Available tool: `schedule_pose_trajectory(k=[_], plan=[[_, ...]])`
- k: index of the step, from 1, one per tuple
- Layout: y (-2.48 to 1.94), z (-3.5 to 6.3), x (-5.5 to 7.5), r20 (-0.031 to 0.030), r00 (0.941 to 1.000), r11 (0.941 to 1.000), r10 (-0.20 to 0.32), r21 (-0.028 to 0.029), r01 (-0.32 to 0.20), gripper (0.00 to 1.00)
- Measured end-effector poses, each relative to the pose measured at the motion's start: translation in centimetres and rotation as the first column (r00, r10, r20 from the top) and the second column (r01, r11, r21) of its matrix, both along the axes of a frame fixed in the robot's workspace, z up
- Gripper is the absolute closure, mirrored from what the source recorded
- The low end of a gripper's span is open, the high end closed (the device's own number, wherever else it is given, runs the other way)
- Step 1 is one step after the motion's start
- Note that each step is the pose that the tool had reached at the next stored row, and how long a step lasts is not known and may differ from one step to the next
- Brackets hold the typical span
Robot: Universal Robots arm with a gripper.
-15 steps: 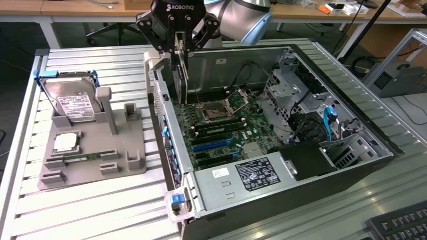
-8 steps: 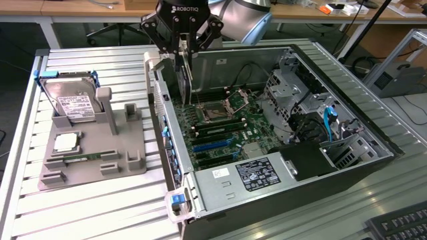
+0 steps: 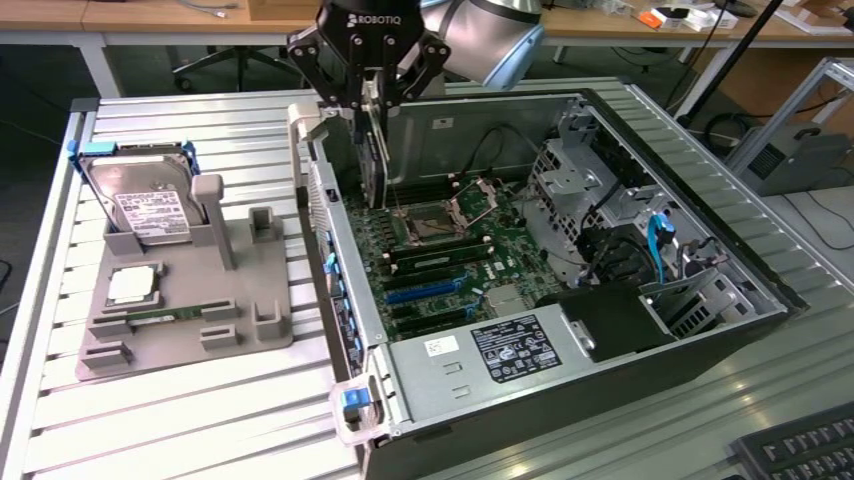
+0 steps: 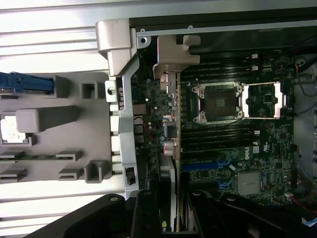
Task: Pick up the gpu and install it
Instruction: 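Pick up the gpu and move the gpu toward the slot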
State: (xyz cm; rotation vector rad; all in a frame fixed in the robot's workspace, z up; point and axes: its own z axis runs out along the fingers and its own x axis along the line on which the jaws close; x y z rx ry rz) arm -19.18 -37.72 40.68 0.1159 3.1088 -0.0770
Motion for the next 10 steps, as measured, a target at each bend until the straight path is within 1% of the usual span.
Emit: schedule_pose_trajectory(k=[10], plan=[[0.0,-0.01,0.2,0.0,1.0,1.0,0.0,0.0,0.0,0.73]])
